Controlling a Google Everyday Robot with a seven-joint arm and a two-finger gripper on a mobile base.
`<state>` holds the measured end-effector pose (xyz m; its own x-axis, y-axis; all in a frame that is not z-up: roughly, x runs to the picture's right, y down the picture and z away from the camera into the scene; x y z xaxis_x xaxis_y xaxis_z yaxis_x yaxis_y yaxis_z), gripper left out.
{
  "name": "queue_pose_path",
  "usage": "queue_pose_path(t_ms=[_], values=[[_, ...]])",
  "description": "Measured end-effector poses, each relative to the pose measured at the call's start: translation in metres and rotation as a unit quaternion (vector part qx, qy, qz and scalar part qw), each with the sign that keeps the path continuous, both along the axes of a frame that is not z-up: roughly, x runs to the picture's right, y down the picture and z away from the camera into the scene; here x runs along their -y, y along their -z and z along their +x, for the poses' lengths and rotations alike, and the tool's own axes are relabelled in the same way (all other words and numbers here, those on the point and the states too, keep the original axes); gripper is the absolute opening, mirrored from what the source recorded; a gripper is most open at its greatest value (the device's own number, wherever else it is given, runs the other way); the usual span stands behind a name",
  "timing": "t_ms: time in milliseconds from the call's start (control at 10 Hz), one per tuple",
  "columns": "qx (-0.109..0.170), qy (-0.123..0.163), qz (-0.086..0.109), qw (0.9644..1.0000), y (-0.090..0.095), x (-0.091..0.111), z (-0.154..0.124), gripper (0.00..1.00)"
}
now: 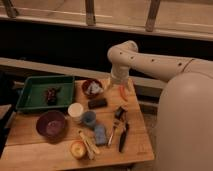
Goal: Place apple in plastic cup
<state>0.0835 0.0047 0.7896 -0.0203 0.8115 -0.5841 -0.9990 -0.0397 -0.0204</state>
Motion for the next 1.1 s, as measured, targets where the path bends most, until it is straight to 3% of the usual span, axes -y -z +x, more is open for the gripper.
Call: queue_pose_path(t_ms=[400, 700, 900, 1100], values=[[0.010, 0.007, 0.007, 0.9999, 0.004, 0.002, -0.005, 0.80], [0.069, 0.054, 0.030, 0.9957, 0.023, 0.015, -0.051, 0.80], [0.121, 0.101, 0.045, 0.9864, 0.044, 0.016, -0.105, 0.80], [0.173, 0.157, 0.052, 0.9708, 0.072, -0.001, -0.146, 0.80]])
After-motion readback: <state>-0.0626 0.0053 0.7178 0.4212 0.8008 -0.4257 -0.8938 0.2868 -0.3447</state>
